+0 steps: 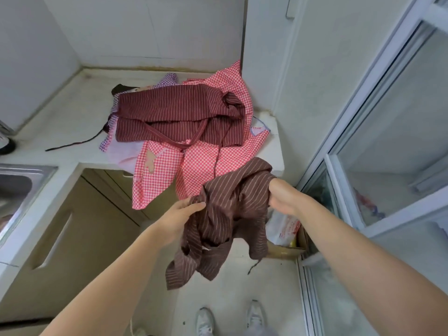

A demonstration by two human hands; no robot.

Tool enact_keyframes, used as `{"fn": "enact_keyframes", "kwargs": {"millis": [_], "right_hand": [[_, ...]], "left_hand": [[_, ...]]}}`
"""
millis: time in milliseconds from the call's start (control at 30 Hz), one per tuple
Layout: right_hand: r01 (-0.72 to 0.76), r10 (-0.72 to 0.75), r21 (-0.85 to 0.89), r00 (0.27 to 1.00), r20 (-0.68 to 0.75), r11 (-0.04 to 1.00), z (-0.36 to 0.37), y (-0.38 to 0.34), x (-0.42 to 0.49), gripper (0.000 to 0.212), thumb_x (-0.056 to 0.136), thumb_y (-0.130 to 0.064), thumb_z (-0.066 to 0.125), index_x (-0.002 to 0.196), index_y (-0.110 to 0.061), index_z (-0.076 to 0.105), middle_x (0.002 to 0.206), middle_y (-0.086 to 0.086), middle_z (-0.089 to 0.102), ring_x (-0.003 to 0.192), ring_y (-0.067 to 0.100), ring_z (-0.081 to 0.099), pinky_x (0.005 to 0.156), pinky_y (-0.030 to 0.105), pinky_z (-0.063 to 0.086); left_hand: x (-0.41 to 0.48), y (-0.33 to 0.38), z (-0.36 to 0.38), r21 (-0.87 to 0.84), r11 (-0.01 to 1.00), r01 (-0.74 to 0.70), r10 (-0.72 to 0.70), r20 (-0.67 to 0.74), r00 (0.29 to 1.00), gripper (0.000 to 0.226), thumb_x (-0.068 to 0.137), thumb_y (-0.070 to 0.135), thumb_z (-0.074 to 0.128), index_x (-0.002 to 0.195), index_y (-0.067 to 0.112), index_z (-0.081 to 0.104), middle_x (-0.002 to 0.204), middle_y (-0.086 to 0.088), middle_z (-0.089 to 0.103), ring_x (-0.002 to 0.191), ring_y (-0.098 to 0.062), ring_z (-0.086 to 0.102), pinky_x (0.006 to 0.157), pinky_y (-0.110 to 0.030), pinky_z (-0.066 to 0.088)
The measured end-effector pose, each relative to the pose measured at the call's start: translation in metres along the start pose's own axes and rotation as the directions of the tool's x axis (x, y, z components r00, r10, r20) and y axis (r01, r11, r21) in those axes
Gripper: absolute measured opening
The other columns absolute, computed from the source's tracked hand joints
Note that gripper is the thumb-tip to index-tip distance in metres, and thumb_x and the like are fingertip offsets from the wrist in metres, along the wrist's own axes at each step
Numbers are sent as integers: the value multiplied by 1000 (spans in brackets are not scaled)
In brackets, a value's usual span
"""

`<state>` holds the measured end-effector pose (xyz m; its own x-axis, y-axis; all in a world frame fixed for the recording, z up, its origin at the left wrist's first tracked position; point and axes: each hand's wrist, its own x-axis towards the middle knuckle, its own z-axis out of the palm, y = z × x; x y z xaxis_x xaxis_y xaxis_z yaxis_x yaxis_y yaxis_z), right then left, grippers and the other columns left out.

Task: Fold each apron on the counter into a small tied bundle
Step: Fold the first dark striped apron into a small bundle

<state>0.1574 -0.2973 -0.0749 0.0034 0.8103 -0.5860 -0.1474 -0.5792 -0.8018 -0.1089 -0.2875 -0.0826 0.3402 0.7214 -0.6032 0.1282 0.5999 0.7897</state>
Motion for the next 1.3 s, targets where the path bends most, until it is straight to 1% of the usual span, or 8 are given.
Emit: {"fn": "enact_keyframes", "kwargs": {"millis": [233, 433, 600, 767, 867, 967, 1133, 1300], "right_hand": [[-46, 50, 21, 859, -510, 999, -17, 37, 8, 49, 91, -35, 55, 131, -6, 52, 127, 16, 59, 103, 28, 61, 69, 33, 55], [-35, 162, 533, 968, -193, 846, -9, 44, -12, 55, 104, -42, 25, 122, -3, 59, 106, 16, 68, 99, 30, 61, 87, 40, 47], [-196, 193, -43, 979, -67, 980, 0, 58, -16, 36, 99, -26, 57, 129, -6, 59, 115, 12, 70, 109, 28, 65, 101, 46, 48], [-84, 82, 159, 996, 20, 984, -13, 38, -20, 31, 98, -16, 57, 128, -6, 59, 113, 16, 70, 98, 29, 67, 97, 47, 50], [-121, 96, 117, 976, 195, 986, -6, 31, -26, 31, 96, -12, 55, 127, -8, 59, 111, 16, 68, 93, 26, 66, 96, 44, 48], [-122, 88, 92, 944, 317, 988, 5, 27, -31, 31, 94, -12, 54, 124, -12, 60, 109, 13, 69, 92, 24, 67, 90, 39, 53], [-98, 12, 214, 928, 372, 972, 4, 19, -36, 56, 81, -15, 65, 135, -12, 54, 121, 17, 63, 106, 31, 60, 101, 49, 44], [35, -75, 210, 980, 185, 977, -12, 6, -39, 21, 93, -13, 55, 113, -11, 63, 101, 12, 72, 88, 25, 69, 85, 42, 55]], "left_hand": [[-7, -12, 1, -71, 997, -21, 23, 29, 999, 24, 99, 16, 53, 117, 8, 66, 113, -14, 71, 102, -27, 69, 84, -34, 56], [-5, -12, 2, -170, 985, -16, 23, 44, 999, 20, 99, 7, 48, 99, 9, 68, 98, -12, 73, 82, -23, 70, 71, -31, 57], [2, -20, -9, -123, 990, 67, -75, -66, 995, 16, 97, 10, 54, 105, -1, 63, 108, -21, 68, 90, -31, 66, 79, -37, 55], [6, -41, -35, 178, 929, 325, -258, -319, 912, 20, 92, 15, 62, 102, -3, 65, 82, -15, 61, 65, -23, 52, 55, -26, 38], [5, -51, -29, 506, 805, 310, -106, -390, 914, 48, 92, 27, 64, 132, 4, 52, 126, -14, 57, 106, -28, 58, 84, -32, 46], [1, -44, -4, 377, 926, -5, 103, -241, 965, 44, 97, 38, 55, 135, 16, 51, 138, -3, 51, 124, -17, 47, 103, -32, 33], [6, -57, 31, 389, 904, 174, -267, 200, 943, 73, 76, 85, 41, 124, 34, 62, 132, 4, 61, 125, -19, 53, 108, -42, 34], [4, -53, 39, 95, 995, -14, -8, 222, 975, 19, 93, 25, 63, 100, 8, 70, 108, -13, 71, 103, -27, 65, 95, -33, 50]]}}
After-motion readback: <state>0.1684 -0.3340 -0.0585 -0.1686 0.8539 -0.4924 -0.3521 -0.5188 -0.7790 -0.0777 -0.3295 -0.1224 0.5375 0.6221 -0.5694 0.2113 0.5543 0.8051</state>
